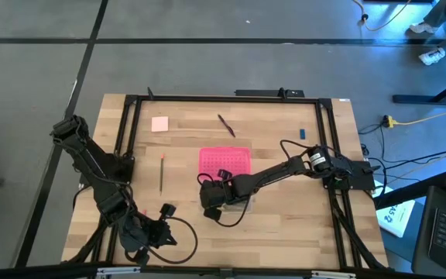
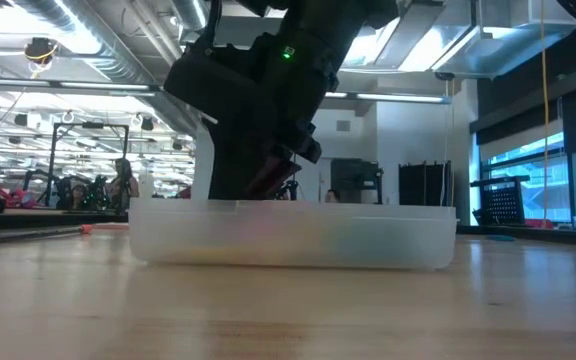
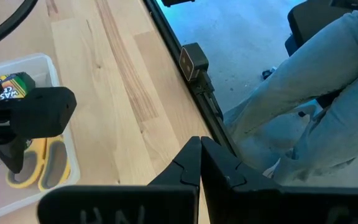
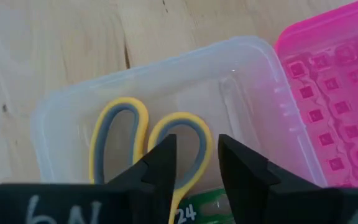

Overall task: Pack school essentials
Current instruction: Put the yellow scissors into the pink supply box, then put the top black pencil into the pink supply box

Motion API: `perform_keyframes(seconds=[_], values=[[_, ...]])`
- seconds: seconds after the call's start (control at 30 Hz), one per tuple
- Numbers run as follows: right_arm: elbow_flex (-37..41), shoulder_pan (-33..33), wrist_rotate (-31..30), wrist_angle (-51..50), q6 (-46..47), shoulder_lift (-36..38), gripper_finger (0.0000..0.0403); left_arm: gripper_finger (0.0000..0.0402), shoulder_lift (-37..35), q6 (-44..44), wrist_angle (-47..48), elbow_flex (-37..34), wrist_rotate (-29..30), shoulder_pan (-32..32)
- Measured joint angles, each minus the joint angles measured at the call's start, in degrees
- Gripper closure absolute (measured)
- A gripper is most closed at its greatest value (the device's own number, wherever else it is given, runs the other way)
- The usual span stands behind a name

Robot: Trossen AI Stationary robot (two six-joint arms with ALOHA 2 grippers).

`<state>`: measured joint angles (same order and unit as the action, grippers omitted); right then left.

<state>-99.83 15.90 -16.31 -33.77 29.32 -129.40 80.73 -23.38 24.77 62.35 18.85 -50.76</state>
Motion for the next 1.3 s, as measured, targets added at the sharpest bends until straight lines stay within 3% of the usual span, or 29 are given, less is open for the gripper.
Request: perform_keyframes(seconds=[0.27, 0.6, 0.87, 1.0, 1.13, 1.3], values=[[0.00, 0.32, -0.13, -2.78, -1.87, 2.65, 0.0270, 0.0401, 0.00, -1.25, 0.05, 0.00, 0.00, 0.00], [-0.02, 3.73, -8.41, -8.76, -4.50, 12.55, 0.0270, 0.0401, -1.35, -21.42, 4.57, 0.00, 1.62, 2.72], [-0.07, 5.34, -9.55, -9.48, -8.93, 21.23, 0.0270, 0.0401, -7.38, -38.28, 15.32, 0.00, 2.82, 9.28], [-0.07, 5.31, -9.60, -11.59, -14.51, 25.23, 0.0270, 0.0401, -10.59, -53.93, 24.57, 0.08, 2.35, 13.25], [-0.04, 5.15, -9.71, -12.68, -21.48, 28.92, 0.0270, 0.0401, -12.48, -70.60, 38.87, 0.09, -2.52, 17.86], [-0.04, 4.72, -9.64, -12.84, -24.57, 32.94, 0.0270, 0.0401, -14.10, -73.63, 50.90, 0.04, -3.98, 23.15]])
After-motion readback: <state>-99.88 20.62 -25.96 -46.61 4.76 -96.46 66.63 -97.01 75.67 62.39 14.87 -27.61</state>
